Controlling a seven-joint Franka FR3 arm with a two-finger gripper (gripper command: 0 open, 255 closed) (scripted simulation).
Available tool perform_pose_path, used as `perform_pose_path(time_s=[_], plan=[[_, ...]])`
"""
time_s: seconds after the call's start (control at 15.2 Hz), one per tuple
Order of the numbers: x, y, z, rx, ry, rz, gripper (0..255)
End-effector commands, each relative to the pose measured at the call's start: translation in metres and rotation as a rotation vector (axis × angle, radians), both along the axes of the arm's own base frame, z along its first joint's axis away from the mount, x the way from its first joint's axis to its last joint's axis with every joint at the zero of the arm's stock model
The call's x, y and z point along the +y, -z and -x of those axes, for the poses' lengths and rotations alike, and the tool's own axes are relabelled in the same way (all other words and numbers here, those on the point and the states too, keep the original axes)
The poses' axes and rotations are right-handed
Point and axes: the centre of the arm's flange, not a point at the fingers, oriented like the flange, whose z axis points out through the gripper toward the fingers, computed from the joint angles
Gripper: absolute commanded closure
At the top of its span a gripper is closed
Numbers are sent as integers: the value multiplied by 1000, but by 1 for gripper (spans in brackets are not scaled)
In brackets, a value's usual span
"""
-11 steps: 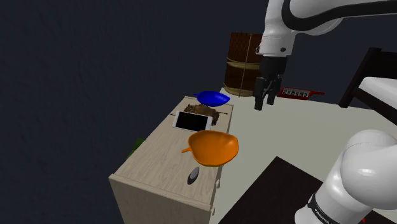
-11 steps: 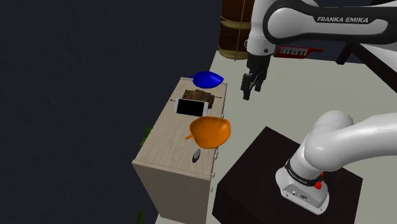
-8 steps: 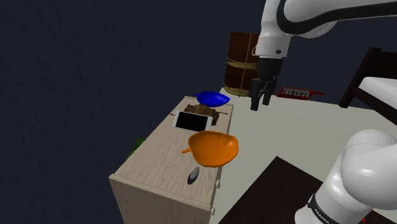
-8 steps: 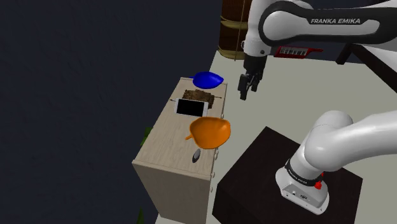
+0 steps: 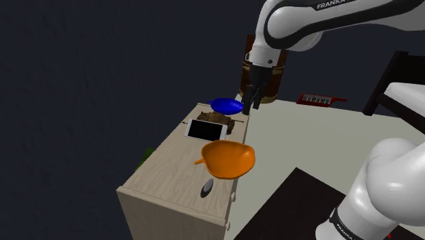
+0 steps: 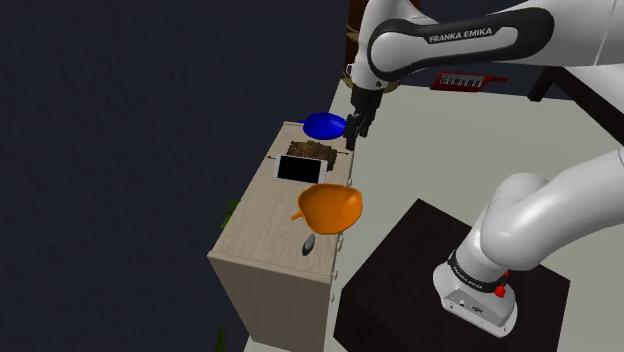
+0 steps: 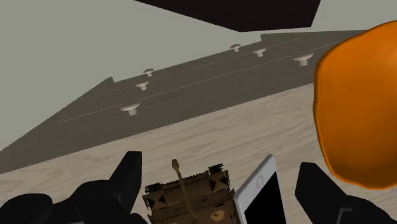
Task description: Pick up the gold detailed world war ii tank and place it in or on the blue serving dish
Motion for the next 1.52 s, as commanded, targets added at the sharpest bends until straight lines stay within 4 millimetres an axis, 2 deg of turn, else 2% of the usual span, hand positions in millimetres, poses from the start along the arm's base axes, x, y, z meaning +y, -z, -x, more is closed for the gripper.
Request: perform_pose_path(time_s=[0.0,0.4,0.46,0.92,1.45], plan=[[4,5,-22,-35,-41,-5,0],[19,15,-86,-131,-157,-21,0],[20,16,-90,-136,-163,-22,0],[26,55,-94,-136,-163,-22,0],[26,55,-94,-136,-163,-22,0]])
